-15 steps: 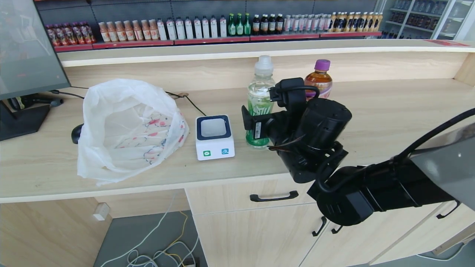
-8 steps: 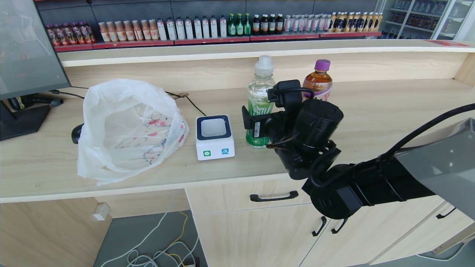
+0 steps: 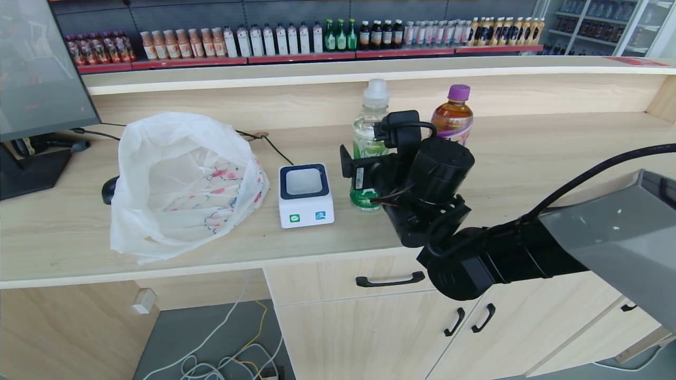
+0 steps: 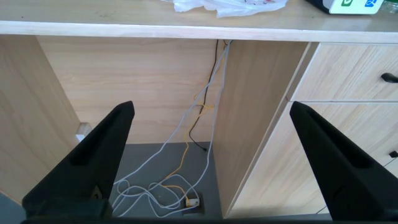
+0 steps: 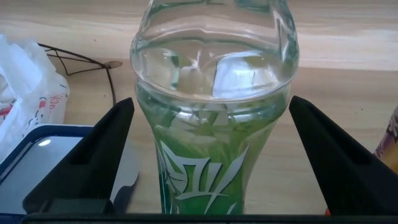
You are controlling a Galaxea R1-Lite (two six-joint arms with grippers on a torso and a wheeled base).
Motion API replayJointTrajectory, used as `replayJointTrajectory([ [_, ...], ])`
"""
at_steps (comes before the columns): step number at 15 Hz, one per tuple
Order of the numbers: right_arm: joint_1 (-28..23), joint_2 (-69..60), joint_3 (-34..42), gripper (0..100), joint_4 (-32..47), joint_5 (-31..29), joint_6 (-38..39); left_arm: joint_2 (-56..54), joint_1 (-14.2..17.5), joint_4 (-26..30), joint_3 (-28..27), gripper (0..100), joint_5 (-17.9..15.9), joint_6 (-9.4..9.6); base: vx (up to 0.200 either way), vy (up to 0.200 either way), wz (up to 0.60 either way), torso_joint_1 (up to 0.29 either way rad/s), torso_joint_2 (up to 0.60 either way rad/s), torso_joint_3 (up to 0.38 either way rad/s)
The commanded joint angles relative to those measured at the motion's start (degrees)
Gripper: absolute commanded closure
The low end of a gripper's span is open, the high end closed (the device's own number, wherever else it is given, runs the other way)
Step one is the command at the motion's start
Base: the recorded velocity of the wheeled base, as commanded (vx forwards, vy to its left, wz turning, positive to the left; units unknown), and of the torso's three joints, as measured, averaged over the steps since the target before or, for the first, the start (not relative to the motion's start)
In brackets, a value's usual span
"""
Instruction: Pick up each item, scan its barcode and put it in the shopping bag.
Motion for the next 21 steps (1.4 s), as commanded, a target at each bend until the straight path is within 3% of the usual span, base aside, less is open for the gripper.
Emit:
replayJointTrajectory([
  [1, -0.15, 0.94, -1.01, 0, 0.0, 0.14, -0.03, -0.02, 0.04, -0.01, 0.0, 0, -0.02, 0.0, 0.0, 0.0, 0.0, 0.0, 0.0, 0.0],
  [11, -1.73, 1.81, -1.45, 0, 0.09, 1.28, -0.03, -0.02, 0.04, -0.01, 0.0, 0, 0.06, 0.0, 0.0, 0.0, 0.0, 0.0, 0.0, 0.0],
  [21, -1.73, 3.75, -6.99, 0, 4.04, 2.95, -0.03, -0.02, 0.04, -0.01, 0.0, 0, -0.02, 0.0, 0.0, 0.0, 0.0, 0.0, 0.0, 0.0],
])
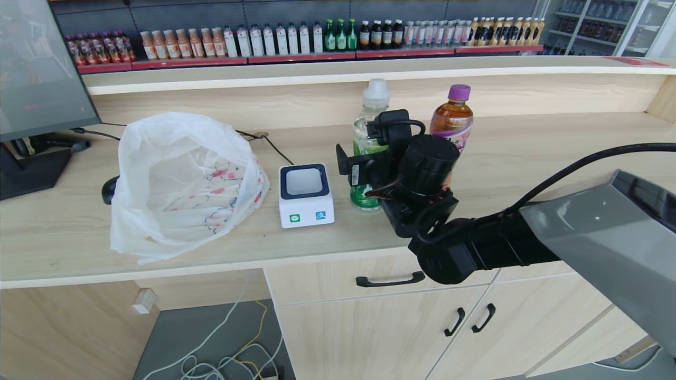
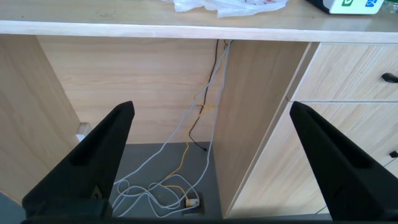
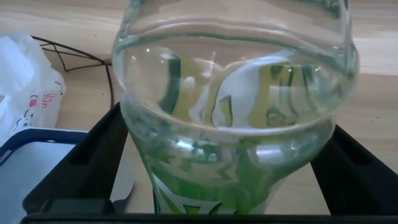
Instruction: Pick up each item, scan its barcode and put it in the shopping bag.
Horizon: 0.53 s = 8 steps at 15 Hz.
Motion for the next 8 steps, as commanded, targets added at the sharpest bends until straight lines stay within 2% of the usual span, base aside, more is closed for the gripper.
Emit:
replayJointTrajectory([
  [1, 0.03, 0.16, -0.24, 0, -0.09, -0.03, -0.03, -0.02, 0.01, -0.01, 0.0, 0, -0.02, 0.02, 0.0, 0.0, 0.0, 0.0, 0.0, 0.0],
  [6, -0.06, 0.16, -0.41, 0, -0.09, -0.03, 0.05, -0.02, 0.01, -0.01, 0.0, 0, -0.02, 0.02, 0.0, 0.0, 0.0, 0.0, 0.0, 0.0],
  [7, -0.06, 0.16, -0.59, 100, -0.09, -0.03, -0.03, -0.02, 0.01, -0.01, 0.0, 0, -0.02, 0.02, 0.0, 0.0, 0.0, 0.0, 0.0, 0.0],
  [8, -0.06, 0.16, -0.76, 100, -0.09, -0.03, 0.05, -0.02, 0.01, -0.01, 0.0, 0, -0.02, 0.02, 0.0, 0.0, 0.0, 0.0, 0.0, 0.0],
])
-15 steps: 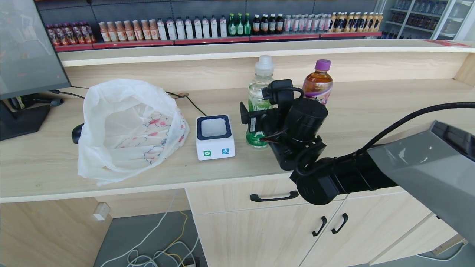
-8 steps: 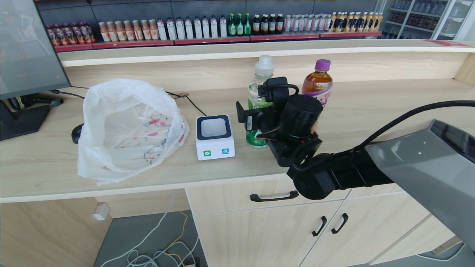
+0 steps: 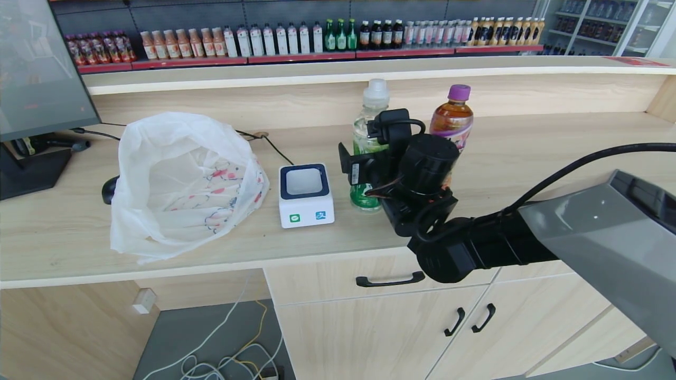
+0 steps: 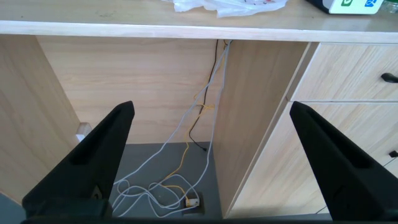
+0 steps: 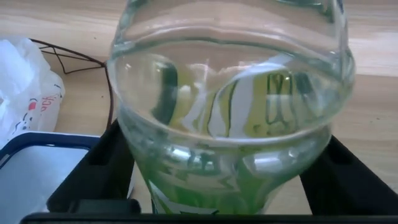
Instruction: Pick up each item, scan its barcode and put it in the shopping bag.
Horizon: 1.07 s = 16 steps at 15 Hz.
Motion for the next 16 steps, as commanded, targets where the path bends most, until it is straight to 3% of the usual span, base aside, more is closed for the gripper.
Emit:
replayJointTrajectory([
  [1, 0.02, -0.17, -0.42, 100, -0.04, -0.01, -0.02, -0.02, 0.01, -0.01, 0.0, 0, 0.0, 0.02, 0.0, 0.0, 0.0, 0.0, 0.0, 0.0],
  [16, -0.33, -2.54, -1.3, 100, -0.04, 0.34, 0.07, -0.02, 0.01, -0.01, 0.0, 0, 0.09, 0.02, 0.0, 0.0, 0.0, 0.0, 0.0, 0.0],
])
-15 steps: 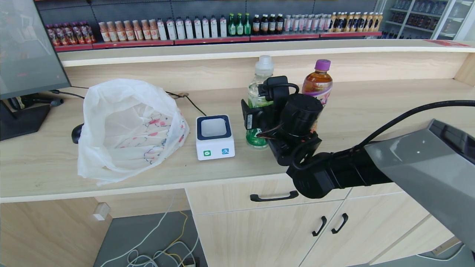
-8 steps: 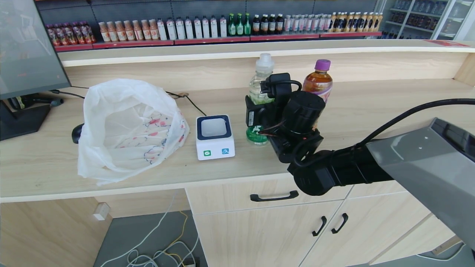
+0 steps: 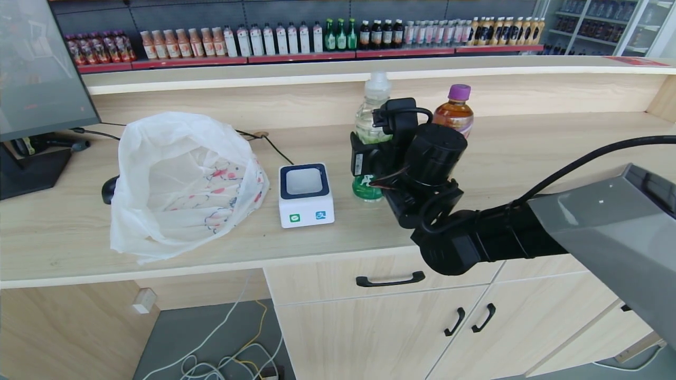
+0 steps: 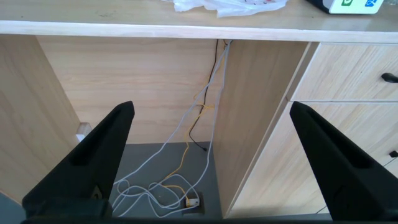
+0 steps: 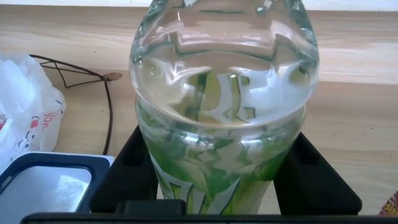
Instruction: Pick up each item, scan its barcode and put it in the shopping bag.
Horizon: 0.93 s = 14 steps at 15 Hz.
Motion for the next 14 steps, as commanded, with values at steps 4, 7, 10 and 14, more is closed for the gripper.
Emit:
replayJointTrajectory([
  [4, 1.25, -3.86, 0.55, 100, -0.21, -0.07, -0.1, -0.02, 0.01, -0.04, 0.0, 0, 0.09, 0.0, 0.0, 0.0, 0.0, 0.0, 0.0, 0.0],
  [7, 4.15, -7.2, 3.45, 100, -1.09, -0.51, -0.28, -0.02, 0.01, -0.04, 0.0, 0, 0.0, 0.0, 0.0, 0.0, 0.0, 0.0, 0.0, 0.0],
  [10, 7.23, -11.77, 8.63, 100, -3.2, -0.78, -2.65, -0.02, 0.01, -0.04, 0.0, 0, 0.0, 0.0, 0.0, 0.0, 0.0, 0.0, 0.0, 0.0],
  [14, 11.45, -19.33, 18.74, 100, -9.44, -6.4, -3.97, -0.02, 0.01, -0.04, 0.0, 0, 0.0, 0.0, 0.0, 0.0, 0.0, 0.0, 0.0, 0.0],
])
